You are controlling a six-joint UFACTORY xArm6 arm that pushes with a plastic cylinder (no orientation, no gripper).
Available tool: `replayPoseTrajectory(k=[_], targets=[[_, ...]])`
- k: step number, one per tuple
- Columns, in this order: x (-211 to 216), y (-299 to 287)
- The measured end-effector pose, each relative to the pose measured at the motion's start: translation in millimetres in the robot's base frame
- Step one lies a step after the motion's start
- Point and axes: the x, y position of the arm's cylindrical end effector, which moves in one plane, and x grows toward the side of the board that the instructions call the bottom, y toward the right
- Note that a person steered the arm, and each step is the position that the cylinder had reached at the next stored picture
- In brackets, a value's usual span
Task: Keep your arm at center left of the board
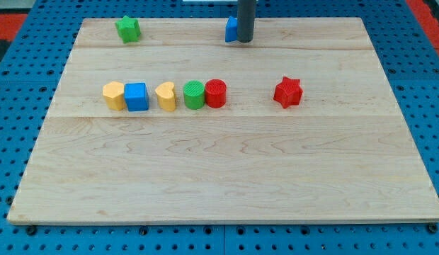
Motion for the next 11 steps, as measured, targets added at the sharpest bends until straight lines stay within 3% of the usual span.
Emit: replayPoseTrajectory(k=[2,3,5,6,7,8,9,11], targets=[[18,-2],[25,-37],[79,-49],[64,-49],[37,-108],[38,-218],[59,-316],[202,-320]])
